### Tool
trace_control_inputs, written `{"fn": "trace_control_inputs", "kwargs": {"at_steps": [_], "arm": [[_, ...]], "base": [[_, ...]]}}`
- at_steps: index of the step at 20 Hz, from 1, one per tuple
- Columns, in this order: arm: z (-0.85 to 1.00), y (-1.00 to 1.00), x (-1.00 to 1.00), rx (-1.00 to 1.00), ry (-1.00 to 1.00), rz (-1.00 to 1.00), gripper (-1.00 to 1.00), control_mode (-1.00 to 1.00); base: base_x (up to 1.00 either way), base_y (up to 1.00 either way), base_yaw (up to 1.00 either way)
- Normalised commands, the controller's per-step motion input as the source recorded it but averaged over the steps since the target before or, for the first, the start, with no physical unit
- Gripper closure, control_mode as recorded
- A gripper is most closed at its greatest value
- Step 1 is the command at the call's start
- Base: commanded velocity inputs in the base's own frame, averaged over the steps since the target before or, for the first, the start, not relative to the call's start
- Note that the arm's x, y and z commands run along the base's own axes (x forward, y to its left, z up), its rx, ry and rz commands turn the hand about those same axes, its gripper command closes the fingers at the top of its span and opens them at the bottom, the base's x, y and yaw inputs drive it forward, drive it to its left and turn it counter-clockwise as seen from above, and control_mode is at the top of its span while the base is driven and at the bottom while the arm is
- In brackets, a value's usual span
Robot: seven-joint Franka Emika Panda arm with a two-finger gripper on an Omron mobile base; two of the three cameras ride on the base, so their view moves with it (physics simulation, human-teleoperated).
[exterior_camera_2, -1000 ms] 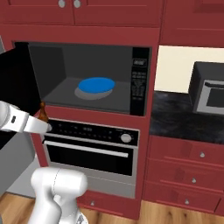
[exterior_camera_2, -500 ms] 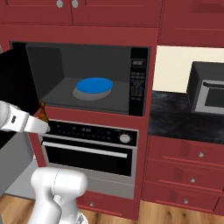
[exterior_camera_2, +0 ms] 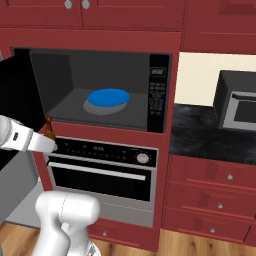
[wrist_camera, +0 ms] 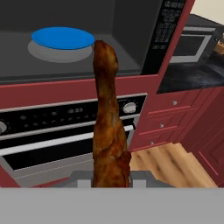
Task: Transport the chicken drumstick from the fridge to the microwave and turn on the microwave.
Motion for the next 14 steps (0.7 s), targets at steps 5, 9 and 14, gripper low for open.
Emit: {"fn": "trace_control_inputs", "kwargs": {"at_steps": [5, 9, 14], "arm": [[0.00, 0.00, 0.00, 0.00, 0.00, 0.00, 1.00, 1.00], [0.00, 0.00, 0.00, 0.00, 0.00, 0.00, 1.00, 1.00], [0.00, 0.00, 0.00, 0.00, 0.00, 0.00, 1.00, 1.00]], "base": [[0.00, 0.00, 0.00], [0.00, 0.00, 0.00], [0.00, 0.00, 0.00]]}}
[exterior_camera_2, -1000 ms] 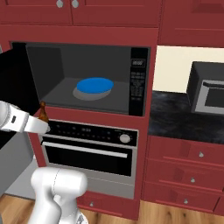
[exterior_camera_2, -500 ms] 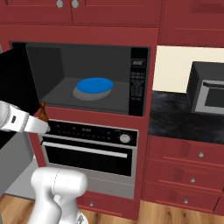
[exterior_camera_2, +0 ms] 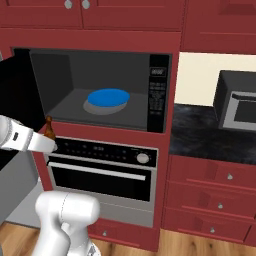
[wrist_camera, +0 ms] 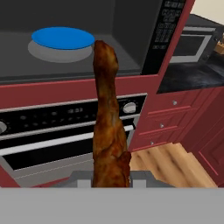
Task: Transport the chicken drumstick from the fridge to the microwave and turn on the microwave.
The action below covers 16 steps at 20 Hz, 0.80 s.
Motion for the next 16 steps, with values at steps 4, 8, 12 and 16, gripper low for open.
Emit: {"fn": "trace_control_inputs", "kwargs": {"at_steps": [4, 8, 12, 16], "arm": [[0.01, 0.00, 0.02, 0.00, -0.04, 0.01, 1.00, -1.00], [0.19, 0.00, 0.14, 0.00, -0.22, 0.11, 1.00, -1.00], [0.30, -0.03, 0.24, 0.00, -0.17, 0.12, 1.00, -1.00], [0.15, -0.27, 0.37, 0.06, 0.00, 0.15, 1.00, -1.00]], "base": [[0.00, 0.00, 0.00], [0.00, 0.00, 0.00], [0.00, 0.00, 0.00], [0.00, 0.00, 0.00]]}}
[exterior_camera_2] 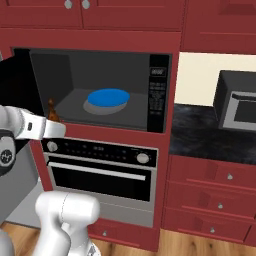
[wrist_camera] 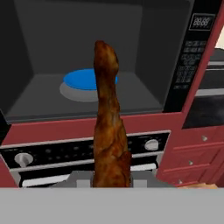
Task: Transport the chicken drumstick from the fridge to the microwave and turn on the microwave.
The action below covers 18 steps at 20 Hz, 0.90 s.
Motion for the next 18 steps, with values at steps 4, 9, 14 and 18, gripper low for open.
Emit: {"fn": "trace_control_inputs", "kwargs": {"at_steps": [4, 9, 14, 18], "arm": [[0.01, -0.23, 0.46, 0.02, 0.00, 0.16, 1.00, -1.00], [-0.01, -0.02, 0.55, 0.02, 0.00, 0.14, 1.00, -1.00], [-0.09, -0.02, 0.47, 0.05, -0.07, 0.11, 1.00, -1.00], [-0.02, -0.06, 0.51, 0.06, -0.01, 0.08, 1.00, -1.00]], "base": [[0.00, 0.00, 0.00], [0.00, 0.00, 0.00], [0.00, 0.00, 0.00], [0.00, 0.00, 0.00]]}}
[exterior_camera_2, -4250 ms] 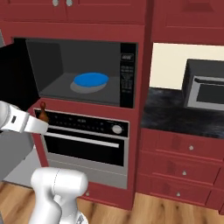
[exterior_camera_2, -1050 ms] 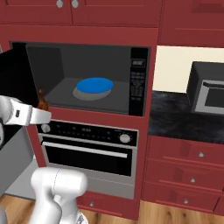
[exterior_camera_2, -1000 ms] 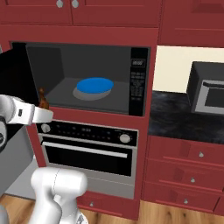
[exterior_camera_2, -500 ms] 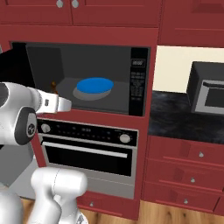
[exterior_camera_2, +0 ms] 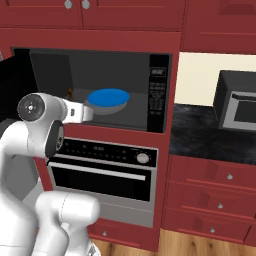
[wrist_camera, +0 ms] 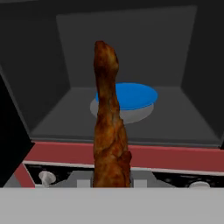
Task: Transport the chicken drumstick from the fridge to the microwave and turn on the microwave.
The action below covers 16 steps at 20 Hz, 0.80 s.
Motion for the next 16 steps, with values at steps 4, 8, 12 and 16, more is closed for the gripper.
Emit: {"fn": "trace_control_inputs", "kwargs": {"at_steps": [4, 8, 12, 16], "arm": [[-0.02, -0.03, 0.55, 0.02, 0.00, 0.02, 1.00, -1.00], [-0.10, 0.00, 0.51, 0.00, 0.00, 0.00, 1.00, -1.00], [-0.01, 0.00, 0.59, 0.01, 0.00, 0.00, 1.00, -1.00], [-0.02, -0.02, 0.56, 0.03, 0.00, 0.00, 1.00, -1.00]], "base": [[0.00, 0.00, 0.00], [0.00, 0.00, 0.00], [0.00, 0.00, 0.00], [0.00, 0.00, 0.00]]}}
